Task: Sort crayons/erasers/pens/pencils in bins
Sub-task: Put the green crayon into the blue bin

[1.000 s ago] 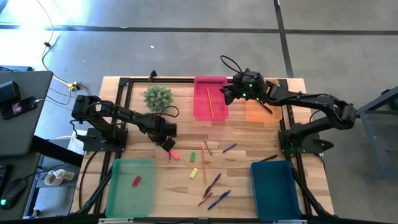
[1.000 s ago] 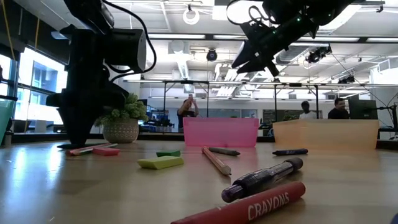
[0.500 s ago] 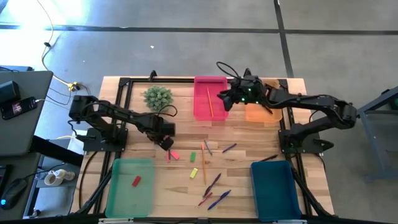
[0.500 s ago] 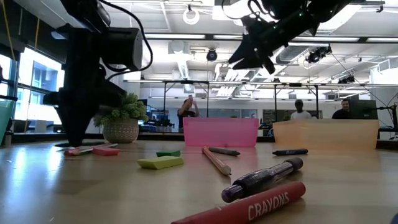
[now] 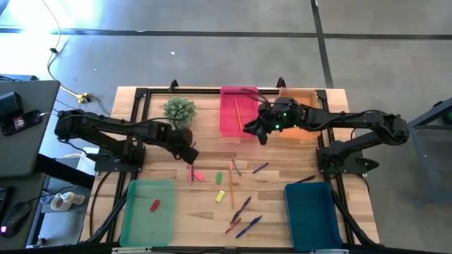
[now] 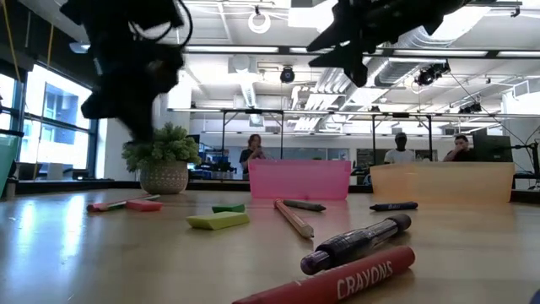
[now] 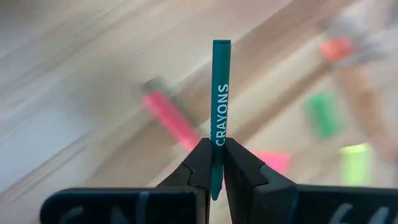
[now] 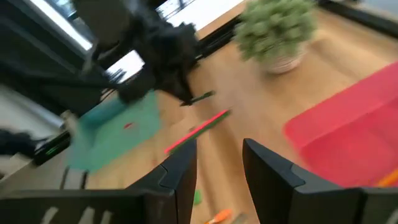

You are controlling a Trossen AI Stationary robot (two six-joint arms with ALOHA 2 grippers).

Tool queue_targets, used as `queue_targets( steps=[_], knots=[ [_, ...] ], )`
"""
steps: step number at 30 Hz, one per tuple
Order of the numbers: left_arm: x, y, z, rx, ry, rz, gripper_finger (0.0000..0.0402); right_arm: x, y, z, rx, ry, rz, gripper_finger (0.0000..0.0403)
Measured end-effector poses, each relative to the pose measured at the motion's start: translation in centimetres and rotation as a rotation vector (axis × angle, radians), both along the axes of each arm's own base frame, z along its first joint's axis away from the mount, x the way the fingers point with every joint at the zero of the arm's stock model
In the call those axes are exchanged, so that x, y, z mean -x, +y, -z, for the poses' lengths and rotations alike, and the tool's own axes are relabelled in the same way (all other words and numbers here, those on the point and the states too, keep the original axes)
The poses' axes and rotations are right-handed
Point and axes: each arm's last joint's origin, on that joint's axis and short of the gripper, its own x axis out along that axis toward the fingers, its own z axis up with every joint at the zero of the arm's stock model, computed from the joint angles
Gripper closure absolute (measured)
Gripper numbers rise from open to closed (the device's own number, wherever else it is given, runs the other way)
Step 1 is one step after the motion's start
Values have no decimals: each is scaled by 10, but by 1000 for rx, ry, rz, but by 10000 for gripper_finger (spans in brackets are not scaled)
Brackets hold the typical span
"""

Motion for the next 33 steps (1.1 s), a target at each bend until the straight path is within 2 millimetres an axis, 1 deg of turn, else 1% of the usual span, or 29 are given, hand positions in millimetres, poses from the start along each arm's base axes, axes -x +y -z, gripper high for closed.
queue_targets(
  steps=[2,4,8,12,16,22,27,30,33],
  knots=[
    [-3,0,-10,-25,-105,18,389,-2,9,0,-2,-3,-41,281],
    [-10,1,-22,-68,-241,55,389,-3,17,0,-1,-4,-68,281],
    [-22,3,-39,-144,-454,107,390,-6,28,-4,14,-50,-96,281],
    [-33,4,-53,-229,-619,171,390,-9,36,-10,58,-107,-100,281],
    [-40,5,-64,-323,-745,251,390,-10,42,-13,123,-144,-107,281],
    [-44,4,-74,-422,-839,315,390,-12,45,-19,174,-210,-101,281],
    [-48,5,-77,-463,-880,330,390,-13,43,-26,189,-282,-70,281],
    [-54,6,-76,-472,-901,328,390,-14,43,-29,195,-307,-54,281],
    [-66,7,-77,-479,-886,339,390,-14,43,-31,197,-325,-51,281]
  ],
)
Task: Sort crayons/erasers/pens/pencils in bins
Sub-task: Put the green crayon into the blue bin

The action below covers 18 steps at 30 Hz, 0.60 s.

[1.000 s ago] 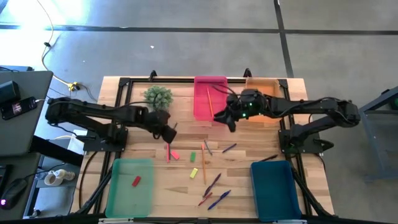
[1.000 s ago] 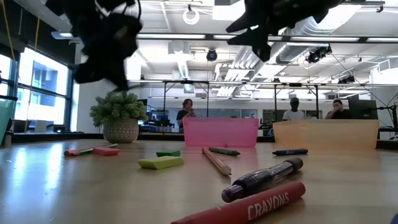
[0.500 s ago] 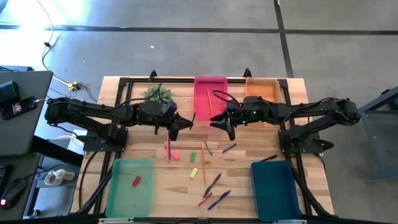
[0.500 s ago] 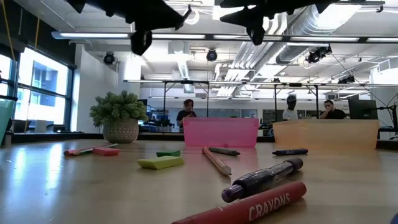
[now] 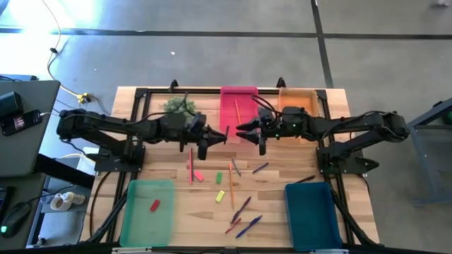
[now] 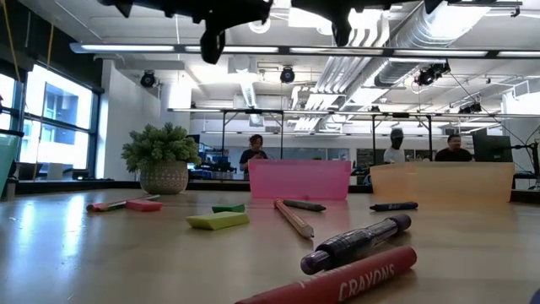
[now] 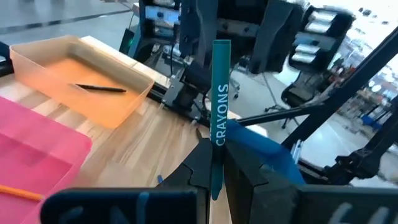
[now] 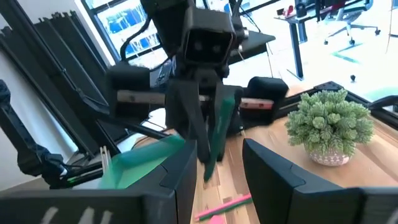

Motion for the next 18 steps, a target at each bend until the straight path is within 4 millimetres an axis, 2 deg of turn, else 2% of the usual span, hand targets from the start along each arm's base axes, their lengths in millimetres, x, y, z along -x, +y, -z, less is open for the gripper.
queue_targets(
  steps=[7,13,15,18],
  knots=[
    [-29,4,-9,-64,1,21,390,0,0,0,-7,-4,1,281],
    [-42,5,-6,-70,17,40,390,0,0,-1,-18,-5,2,283],
    [-44,5,-3,-69,27,40,390,0,0,0,-30,1,3,294],
    [-44,6,-1,-67,43,36,390,0,0,1,-30,10,2,330]
  ],
)
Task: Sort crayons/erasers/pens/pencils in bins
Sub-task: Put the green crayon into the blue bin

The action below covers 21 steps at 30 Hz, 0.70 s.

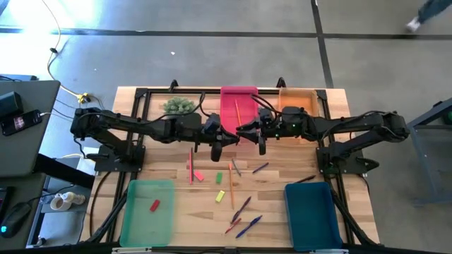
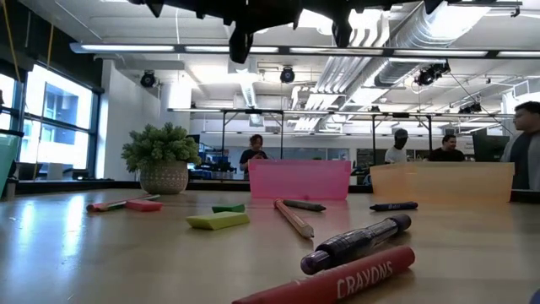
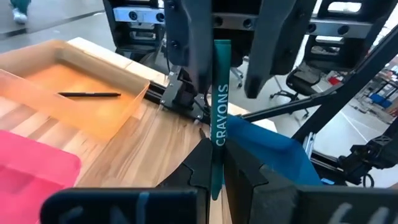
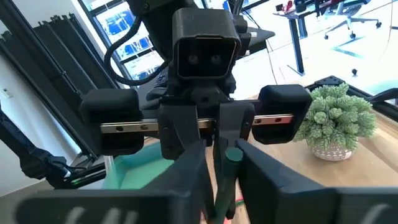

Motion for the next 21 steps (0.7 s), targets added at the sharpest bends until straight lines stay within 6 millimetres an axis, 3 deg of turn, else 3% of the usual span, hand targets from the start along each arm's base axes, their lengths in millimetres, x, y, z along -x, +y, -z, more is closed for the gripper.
queue_targets(
  steps=[5,10,16,21],
  knots=[
    [0,0,1,-1,7,-6,381,0,0,1,0,11,0,392],
    [0,0,1,1,7,-10,364,0,0,1,-5,14,1,378],
    [0,1,1,-28,17,-11,350,0,0,3,0,33,-2,396],
    [2,1,5,-54,65,-5,314,1,0,10,-27,107,-1,392]
  ],
)
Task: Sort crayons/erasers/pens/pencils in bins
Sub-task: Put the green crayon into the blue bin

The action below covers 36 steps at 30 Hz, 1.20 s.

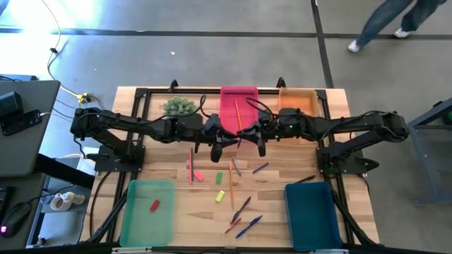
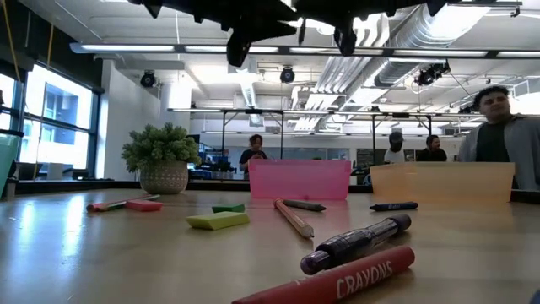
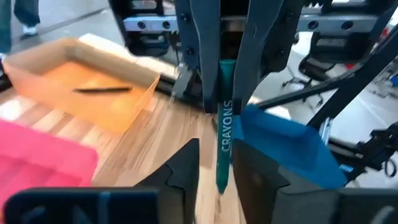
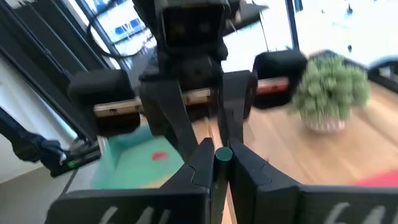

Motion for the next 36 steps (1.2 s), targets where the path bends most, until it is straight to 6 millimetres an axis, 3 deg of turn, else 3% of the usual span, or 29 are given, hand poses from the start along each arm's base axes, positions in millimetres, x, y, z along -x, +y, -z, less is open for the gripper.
queue_targets(
  steps=[8,17,27,36],
  knots=[
    [14,2,11,-58,210,-65,263,19,12,13,-117,244,-44,396],
    [24,8,17,-10,316,-122,270,55,41,14,-210,458,-48,395],
    [34,6,31,89,477,-148,271,89,81,30,-280,737,41,395],
    [45,3,41,192,609,-203,271,114,109,37,-359,842,165,395]
  ],
)
